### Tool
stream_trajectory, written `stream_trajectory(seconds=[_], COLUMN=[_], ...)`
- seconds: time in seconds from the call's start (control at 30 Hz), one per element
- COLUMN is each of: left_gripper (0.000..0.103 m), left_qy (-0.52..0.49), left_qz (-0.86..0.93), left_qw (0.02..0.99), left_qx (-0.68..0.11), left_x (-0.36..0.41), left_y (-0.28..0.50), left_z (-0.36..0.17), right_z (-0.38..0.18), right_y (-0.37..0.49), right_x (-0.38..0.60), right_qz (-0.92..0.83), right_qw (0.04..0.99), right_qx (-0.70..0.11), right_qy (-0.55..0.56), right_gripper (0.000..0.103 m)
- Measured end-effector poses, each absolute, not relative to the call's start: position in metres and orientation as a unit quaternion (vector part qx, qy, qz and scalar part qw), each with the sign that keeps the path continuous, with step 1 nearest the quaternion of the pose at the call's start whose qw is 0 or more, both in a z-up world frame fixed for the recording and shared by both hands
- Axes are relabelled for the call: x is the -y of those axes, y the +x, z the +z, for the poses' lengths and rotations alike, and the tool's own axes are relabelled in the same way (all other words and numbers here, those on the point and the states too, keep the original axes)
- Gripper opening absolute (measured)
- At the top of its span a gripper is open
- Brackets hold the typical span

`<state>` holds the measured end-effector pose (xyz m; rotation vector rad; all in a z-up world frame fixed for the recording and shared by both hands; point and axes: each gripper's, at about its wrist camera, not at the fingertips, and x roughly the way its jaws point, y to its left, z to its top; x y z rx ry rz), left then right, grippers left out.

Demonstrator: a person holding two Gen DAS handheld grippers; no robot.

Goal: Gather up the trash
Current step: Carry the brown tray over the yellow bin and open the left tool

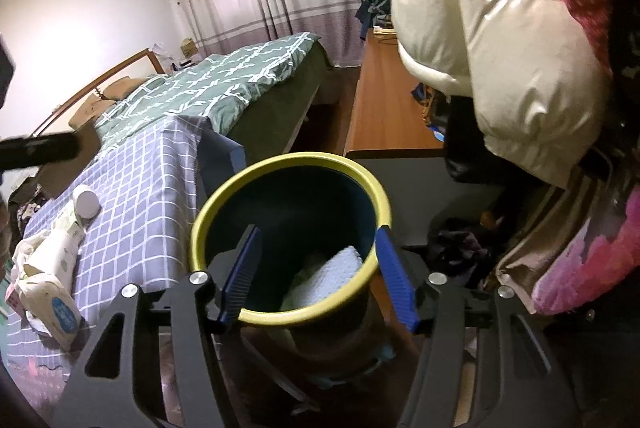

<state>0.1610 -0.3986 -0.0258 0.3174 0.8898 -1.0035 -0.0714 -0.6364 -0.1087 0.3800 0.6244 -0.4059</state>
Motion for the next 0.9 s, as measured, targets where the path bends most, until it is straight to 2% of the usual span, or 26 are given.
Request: stream_trajectory(seconds=[0.2,0.27,0.47,0.67,0.77,0.9], left_gripper=[0.087,0.094,0.094,0.094,0.098,0.098], left_qy=[0.165,0.164,0.132,0.09,0.064,0.033], left_qz=[-0.469,-0.462,-0.452,-0.445,-0.423,-0.357], left_qw=[0.76,0.761,0.768,0.81,0.845,0.893], left_qx=[-0.418,-0.425,-0.433,-0.371,-0.322,-0.274], left_x=[0.451,0.463,0.466,0.398,0.343,0.252], left_y=[0.162,0.165,0.176,0.16,0.147,0.136], left_z=[-0.047,-0.052,-0.048,-0.002,0.021,0.032], right_z=[-0.112,-0.114,-0.116,-0.105,-0.1,-0.095], right_y=[-0.078,-0.08,-0.083,-0.081,-0.074,-0.061], right_x=[0.645,0.648,0.645,0.629,0.613,0.584], right_qz=[-0.212,-0.216,-0.217,-0.194,-0.171,-0.129], right_qw=[0.91,0.908,0.906,0.915,0.921,0.928], right_qx=[-0.302,-0.303,-0.309,-0.301,-0.302,-0.311], right_qy=[0.189,0.19,0.193,0.186,0.178,0.16], right_gripper=[0.057,0.057,0.057,0.057,0.058,0.058])
